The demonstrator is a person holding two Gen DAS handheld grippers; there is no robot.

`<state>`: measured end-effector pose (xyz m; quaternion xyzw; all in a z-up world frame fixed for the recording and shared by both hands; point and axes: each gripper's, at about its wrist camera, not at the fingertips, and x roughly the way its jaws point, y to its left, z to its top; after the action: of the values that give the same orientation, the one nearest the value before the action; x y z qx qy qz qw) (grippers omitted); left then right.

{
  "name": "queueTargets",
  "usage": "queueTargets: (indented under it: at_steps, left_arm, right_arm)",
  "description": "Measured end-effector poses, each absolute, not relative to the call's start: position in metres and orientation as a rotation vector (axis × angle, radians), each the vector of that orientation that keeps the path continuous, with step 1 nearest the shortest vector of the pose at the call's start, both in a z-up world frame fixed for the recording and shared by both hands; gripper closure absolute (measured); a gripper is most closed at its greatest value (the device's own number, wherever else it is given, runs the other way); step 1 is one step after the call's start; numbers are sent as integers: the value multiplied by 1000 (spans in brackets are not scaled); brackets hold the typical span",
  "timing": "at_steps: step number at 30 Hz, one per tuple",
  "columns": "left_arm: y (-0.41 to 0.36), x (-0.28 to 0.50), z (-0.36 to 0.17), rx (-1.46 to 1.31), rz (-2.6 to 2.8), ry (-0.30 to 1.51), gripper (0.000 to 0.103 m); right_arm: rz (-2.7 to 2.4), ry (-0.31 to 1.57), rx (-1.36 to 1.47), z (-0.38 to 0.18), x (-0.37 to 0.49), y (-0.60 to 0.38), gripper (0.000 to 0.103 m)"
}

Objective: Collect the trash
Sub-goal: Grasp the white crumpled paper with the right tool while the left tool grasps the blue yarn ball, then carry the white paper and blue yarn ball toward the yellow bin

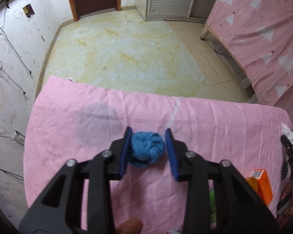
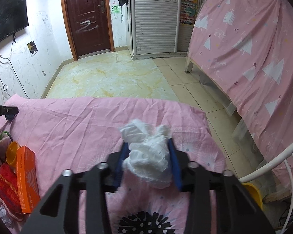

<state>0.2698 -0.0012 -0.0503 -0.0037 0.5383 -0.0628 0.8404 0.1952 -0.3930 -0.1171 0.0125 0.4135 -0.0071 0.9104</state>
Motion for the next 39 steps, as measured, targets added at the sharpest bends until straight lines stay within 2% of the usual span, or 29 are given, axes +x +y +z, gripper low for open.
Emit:
queueTargets:
  at_steps: [4,21,39]
  left_arm:
    - [-2,265,-50,-10,-124,1134,76]
    - [-22,233,-3,29,-158,1052,76]
    - [-126,171,46,158,-292,950,76]
  right_arm:
    - [-20,842,33,-116,191,-394,85]
    - [13,750,81,-92,163,-398,85]
    - [-5,667,149,-71,109,-447,85]
